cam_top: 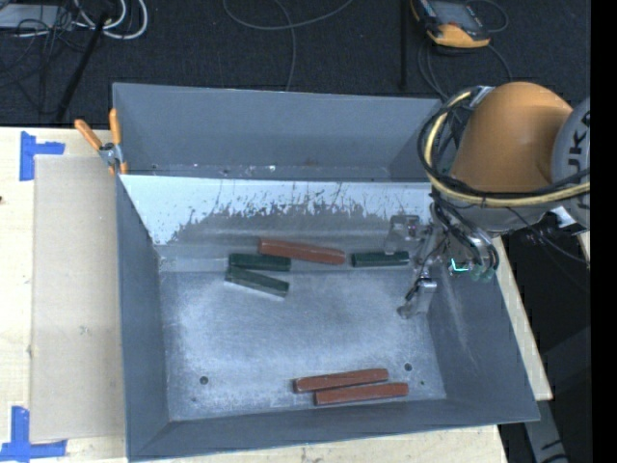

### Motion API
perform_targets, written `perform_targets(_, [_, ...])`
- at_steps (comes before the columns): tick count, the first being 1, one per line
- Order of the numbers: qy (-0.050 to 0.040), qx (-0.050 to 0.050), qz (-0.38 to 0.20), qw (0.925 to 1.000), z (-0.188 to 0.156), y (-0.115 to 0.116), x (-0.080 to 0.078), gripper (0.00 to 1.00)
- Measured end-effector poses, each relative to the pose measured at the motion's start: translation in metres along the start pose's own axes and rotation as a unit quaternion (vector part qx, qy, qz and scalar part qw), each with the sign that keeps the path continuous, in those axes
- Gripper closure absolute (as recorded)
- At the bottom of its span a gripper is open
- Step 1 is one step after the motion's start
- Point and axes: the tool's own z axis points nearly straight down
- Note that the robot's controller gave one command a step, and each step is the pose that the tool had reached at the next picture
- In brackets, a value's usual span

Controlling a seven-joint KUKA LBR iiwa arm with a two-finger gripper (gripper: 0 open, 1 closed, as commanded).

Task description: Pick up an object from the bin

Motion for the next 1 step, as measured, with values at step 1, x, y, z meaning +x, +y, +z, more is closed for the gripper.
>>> perform_targets(1, [0.0004, 0.000, -0.101, 0.9949, 0.1245, 0.0181, 0.0583, 0.00])
